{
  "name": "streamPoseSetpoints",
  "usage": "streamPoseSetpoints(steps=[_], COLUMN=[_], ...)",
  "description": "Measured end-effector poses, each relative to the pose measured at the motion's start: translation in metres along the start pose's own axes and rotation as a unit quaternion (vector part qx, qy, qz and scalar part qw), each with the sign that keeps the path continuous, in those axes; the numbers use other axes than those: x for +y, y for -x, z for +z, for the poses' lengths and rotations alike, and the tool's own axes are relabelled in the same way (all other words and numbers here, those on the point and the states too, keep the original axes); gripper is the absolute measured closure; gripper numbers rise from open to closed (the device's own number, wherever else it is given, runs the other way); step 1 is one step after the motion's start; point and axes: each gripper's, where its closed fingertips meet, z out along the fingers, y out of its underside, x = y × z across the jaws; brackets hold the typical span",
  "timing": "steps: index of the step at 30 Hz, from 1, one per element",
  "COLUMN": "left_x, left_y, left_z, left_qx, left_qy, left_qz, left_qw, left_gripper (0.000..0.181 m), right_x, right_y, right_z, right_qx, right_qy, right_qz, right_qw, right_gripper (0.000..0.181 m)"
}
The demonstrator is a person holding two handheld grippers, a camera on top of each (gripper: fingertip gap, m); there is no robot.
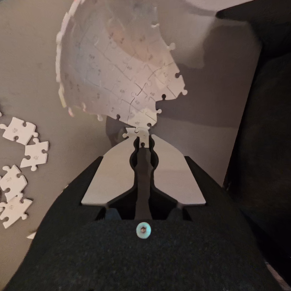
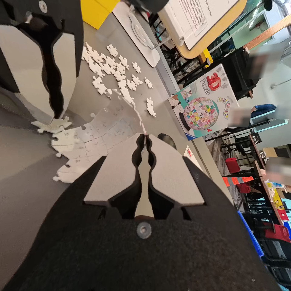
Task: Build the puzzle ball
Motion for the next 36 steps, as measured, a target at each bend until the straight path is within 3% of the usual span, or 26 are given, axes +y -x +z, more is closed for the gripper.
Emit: streamPoseSetpoints(steps=[10,25,36], left_x=[0.005,0.006,-0.001], left_y=[0.001,-0.001,0.010], left_z=[0.010,0.014,0.007], left_qx=[-0.009,-0.044,-0.046], left_qy=[0.013,0.092,0.061], left_qz=[0.050,0.158,0.094], left_qw=[0.999,0.982,0.993], left_gripper=[0.167,0.177,0.174], right_x=[-0.011,-0.017,-0.009], right_y=[0.005,0.004,0.003], right_z=[0.000,0.002,0.005], right_qx=[0.004,-0.012,-0.016], right_qy=[-0.034,-0.074,-0.065], right_qz=[-0.054,-0.101,-0.100], right_qw=[0.998,0.992,0.993], right_gripper=[0.178,0.178,0.178])
